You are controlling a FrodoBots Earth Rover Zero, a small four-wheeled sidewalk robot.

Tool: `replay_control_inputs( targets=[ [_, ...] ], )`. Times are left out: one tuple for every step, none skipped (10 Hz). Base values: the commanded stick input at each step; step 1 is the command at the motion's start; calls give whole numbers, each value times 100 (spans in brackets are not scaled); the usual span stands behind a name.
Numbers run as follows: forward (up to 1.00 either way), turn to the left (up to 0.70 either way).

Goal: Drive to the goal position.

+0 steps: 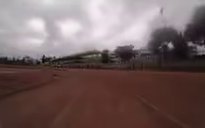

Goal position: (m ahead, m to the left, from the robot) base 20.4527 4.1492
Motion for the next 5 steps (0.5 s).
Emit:
replay_control_inputs(
  targets=[
    [70,3],
    [70,0],
    [70,-3],
    [70,-5],
    [70,4]
  ],
)
